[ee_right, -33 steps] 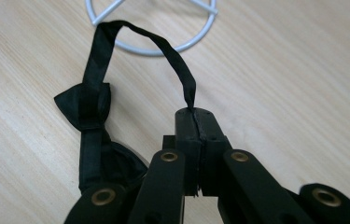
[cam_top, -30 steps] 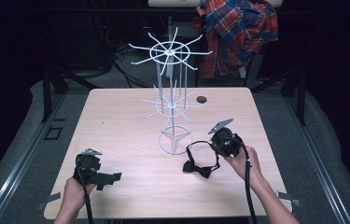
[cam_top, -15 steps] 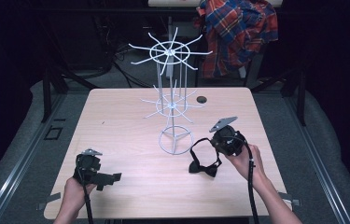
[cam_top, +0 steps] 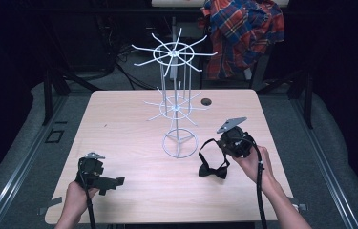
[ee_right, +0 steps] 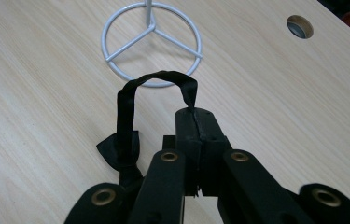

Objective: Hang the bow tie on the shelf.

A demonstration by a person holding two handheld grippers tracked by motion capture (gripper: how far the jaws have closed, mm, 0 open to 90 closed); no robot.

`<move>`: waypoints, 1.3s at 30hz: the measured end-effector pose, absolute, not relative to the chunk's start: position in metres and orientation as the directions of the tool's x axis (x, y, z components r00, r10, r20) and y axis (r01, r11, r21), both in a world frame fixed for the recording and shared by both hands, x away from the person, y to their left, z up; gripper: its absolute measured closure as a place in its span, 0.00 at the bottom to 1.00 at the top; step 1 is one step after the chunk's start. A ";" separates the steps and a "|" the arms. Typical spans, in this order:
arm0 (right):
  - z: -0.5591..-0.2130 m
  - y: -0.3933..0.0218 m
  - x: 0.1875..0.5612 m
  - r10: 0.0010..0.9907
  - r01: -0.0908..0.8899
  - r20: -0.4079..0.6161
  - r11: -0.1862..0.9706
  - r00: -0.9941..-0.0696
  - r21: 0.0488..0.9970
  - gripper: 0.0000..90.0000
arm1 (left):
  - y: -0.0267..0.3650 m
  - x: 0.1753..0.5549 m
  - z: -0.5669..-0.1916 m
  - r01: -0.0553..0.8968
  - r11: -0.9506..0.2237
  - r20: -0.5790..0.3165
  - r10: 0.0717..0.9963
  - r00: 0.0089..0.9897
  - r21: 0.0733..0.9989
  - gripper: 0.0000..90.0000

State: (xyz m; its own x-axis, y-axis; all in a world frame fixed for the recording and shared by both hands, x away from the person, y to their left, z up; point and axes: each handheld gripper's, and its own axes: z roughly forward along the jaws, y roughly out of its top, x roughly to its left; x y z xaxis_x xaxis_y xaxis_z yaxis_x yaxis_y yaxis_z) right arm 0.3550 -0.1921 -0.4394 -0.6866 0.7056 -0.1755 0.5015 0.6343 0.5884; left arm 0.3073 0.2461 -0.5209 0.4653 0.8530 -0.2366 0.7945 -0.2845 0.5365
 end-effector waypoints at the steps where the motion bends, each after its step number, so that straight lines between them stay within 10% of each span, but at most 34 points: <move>1: -0.439 -0.192 0.355 0.707 0.498 -0.173 0.629 -0.686 0.597 1.00 | 0.246 0.307 -0.521 0.794 -0.285 -0.237 0.853 0.465 0.537 0.00; 39: -0.419 -0.188 0.355 0.711 0.467 -0.193 0.616 -0.677 0.634 1.00 | 0.244 0.307 -0.521 0.794 -0.296 -0.238 0.847 0.475 0.531 0.00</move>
State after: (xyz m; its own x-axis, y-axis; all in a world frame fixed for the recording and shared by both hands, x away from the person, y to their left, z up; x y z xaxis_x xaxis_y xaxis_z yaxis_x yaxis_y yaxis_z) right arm 0.3549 -0.1880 -0.4193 -0.6765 0.7108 -0.1926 0.4673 0.6165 0.6337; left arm 0.3074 0.2443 -0.5211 0.4746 0.8474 -0.2379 0.7941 -0.2956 0.5310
